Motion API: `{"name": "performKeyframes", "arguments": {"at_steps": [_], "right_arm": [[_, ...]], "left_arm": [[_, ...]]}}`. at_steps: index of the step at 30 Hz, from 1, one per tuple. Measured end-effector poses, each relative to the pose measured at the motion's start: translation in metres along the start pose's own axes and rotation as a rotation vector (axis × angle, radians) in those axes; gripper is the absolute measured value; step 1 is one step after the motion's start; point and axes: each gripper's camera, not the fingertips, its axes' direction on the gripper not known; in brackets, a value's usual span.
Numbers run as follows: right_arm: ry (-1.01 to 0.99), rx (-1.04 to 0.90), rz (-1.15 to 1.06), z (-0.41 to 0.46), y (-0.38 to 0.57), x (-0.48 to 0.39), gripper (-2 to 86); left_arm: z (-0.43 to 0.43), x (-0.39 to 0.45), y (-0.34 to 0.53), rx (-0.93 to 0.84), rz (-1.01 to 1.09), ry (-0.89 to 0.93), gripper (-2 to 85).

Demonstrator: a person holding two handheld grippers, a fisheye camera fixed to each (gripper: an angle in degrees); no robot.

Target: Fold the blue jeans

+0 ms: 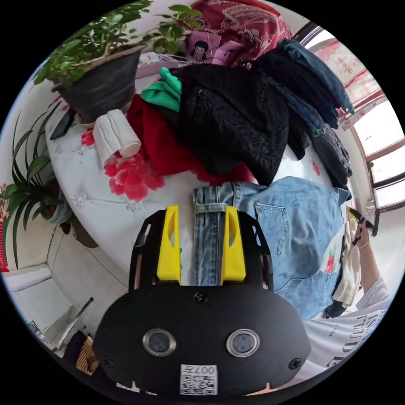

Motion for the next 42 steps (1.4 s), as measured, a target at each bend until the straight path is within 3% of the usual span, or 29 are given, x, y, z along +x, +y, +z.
{"name": "performKeyframes", "arguments": {"at_steps": [3,8,15,19,22,28,36,40,42], "right_arm": [[0.058,-0.064,0.032,0.038,-0.052,0.003,8.5],[0.118,-0.244,0.064,0.113,-0.094,0.014,5.0],[0.107,-0.057,0.031,0.067,-0.066,0.028,0.5],[-0.024,0.117,0.081,-0.012,-0.029,0.066,1.2],[-0.167,0.100,0.109,-0.036,-0.019,0.078,4.9],[-0.363,0.067,0.208,-0.025,-0.033,0.059,12.1],[-0.211,-0.118,0.324,0.057,-0.097,0.021,15.9],[0.097,-0.166,0.362,0.067,-0.119,0.014,7.8],[0.115,-0.175,0.275,0.062,-0.122,0.016,3.8]], "left_arm": [[0.034,0.006,-0.004,-0.065,0.028,-0.067,12.8],[0.047,0.028,0.012,-0.022,0.149,-0.084,5.9],[0.021,-0.016,0.039,0.060,0.045,0.101,4.8],[-0.021,-0.033,0.071,0.162,0.068,0.235,4.8],[-0.054,-0.030,0.103,0.233,0.144,0.327,4.8],[-0.118,0.014,0.177,0.281,0.534,0.405,4.7],[-0.129,0.001,0.230,0.177,0.678,0.494,4.7],[-0.122,-0.009,0.224,0.136,0.704,0.532,4.7],[-0.121,-0.026,0.215,0.170,0.657,0.536,4.7]]}}
